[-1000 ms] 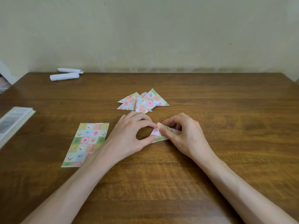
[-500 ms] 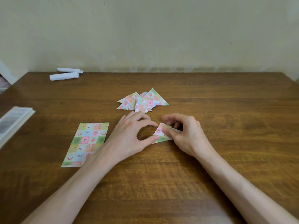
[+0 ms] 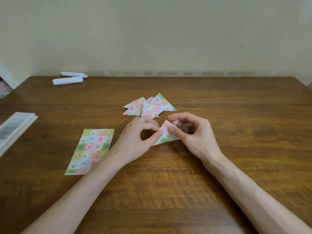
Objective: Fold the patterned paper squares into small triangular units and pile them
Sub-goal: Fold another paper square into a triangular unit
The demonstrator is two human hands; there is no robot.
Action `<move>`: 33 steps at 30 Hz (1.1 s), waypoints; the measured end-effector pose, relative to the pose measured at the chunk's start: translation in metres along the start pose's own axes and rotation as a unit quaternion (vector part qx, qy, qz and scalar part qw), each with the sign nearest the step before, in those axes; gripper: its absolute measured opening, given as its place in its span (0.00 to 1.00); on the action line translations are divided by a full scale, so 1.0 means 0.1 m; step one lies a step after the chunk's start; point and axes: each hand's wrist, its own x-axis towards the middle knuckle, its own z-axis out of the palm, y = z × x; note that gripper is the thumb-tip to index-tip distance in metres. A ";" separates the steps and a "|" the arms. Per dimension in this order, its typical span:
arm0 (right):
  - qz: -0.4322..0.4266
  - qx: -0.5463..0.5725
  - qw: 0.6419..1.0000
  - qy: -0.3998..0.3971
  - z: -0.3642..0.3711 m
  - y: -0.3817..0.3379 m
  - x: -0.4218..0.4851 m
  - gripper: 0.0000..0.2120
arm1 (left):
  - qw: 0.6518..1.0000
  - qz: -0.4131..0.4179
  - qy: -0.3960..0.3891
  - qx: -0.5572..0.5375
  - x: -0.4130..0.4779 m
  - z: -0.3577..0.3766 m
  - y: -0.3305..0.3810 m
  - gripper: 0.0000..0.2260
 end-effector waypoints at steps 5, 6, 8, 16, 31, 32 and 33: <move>0.028 -0.012 1.000 0.003 0.03 -0.03 -0.01 0.06 | 0.997 -0.028 -0.007 -0.075 0.00 -0.05 0.07 0.07; 0.034 -0.004 0.999 -0.005 0.03 -0.04 -0.02 0.07 | 0.996 -0.039 -0.009 -0.083 -0.01 -0.04 0.08 0.07; 0.036 0.010 0.999 -0.016 0.02 -0.05 -0.02 0.07 | 0.992 -0.053 -0.011 -0.111 -0.02 -0.03 0.10 0.06; 0.051 0.042 0.998 -0.014 0.02 -0.08 -0.03 0.07 | 0.980 -0.089 -0.019 -0.175 -0.01 -0.04 0.10 0.05; 0.041 0.047 0.998 -0.009 0.04 -0.08 -0.04 0.08 | 0.978 -0.103 -0.048 -0.177 -0.01 -0.07 0.11 0.06; 0.038 0.049 0.998 -0.009 0.04 -0.08 -0.04 0.08 | 0.978 -0.102 -0.046 -0.177 -0.02 -0.07 0.12 0.06; 0.034 0.048 0.998 -0.008 0.04 -0.08 -0.04 0.08 | 0.978 -0.101 -0.045 -0.177 -0.02 -0.07 0.12 0.06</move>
